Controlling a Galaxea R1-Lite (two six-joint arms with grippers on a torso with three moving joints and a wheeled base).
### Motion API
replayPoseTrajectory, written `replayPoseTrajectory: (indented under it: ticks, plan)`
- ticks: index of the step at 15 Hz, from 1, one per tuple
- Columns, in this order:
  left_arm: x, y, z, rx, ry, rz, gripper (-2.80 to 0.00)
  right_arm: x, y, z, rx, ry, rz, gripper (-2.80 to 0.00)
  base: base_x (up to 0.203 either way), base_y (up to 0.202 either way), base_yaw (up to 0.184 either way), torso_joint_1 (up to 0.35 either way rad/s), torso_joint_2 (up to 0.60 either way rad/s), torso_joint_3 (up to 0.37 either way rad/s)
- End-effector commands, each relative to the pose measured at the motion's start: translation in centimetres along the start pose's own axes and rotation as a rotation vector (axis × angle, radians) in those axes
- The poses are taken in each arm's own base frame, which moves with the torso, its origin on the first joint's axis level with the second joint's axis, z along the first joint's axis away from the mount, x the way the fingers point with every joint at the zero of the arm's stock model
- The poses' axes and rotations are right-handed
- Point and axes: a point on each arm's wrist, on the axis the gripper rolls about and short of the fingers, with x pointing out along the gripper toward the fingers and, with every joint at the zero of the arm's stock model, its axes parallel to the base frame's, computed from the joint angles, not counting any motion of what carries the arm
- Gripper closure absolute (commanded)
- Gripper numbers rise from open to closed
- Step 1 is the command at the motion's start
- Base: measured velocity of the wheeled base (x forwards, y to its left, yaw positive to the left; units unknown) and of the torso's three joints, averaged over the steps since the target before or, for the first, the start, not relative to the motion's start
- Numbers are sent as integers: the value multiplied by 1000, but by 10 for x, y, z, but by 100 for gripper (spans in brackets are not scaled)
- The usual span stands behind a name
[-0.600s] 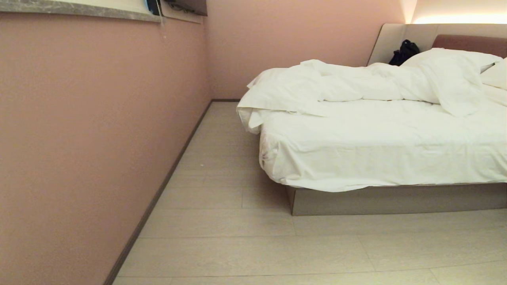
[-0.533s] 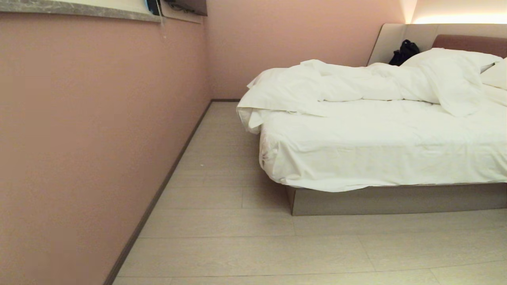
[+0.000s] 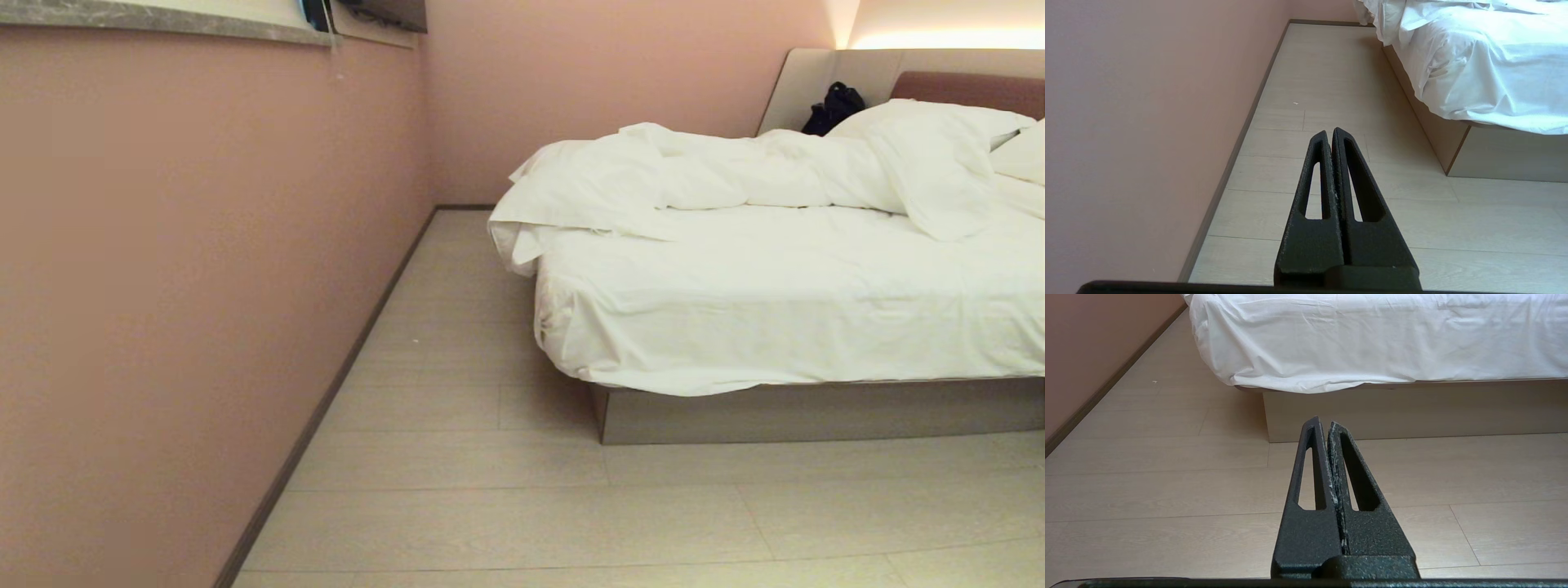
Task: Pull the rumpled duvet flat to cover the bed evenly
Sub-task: Hold the folded corner of the quilt
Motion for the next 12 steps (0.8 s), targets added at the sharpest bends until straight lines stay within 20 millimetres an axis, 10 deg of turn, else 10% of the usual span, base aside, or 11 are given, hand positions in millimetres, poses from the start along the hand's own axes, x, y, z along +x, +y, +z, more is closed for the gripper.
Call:
replayPoseTrajectory:
  ticks: [1, 12]
  plan:
    - [0, 0, 0, -1, -1, 0, 0, 0, 0, 0, -1, -1, 0, 0, 0, 0, 0, 0, 0, 0]
    - [0, 0, 0, 5, -1, 0, 0, 0, 0, 0, 1, -3, 0, 0, 0, 0, 0, 0, 0, 0]
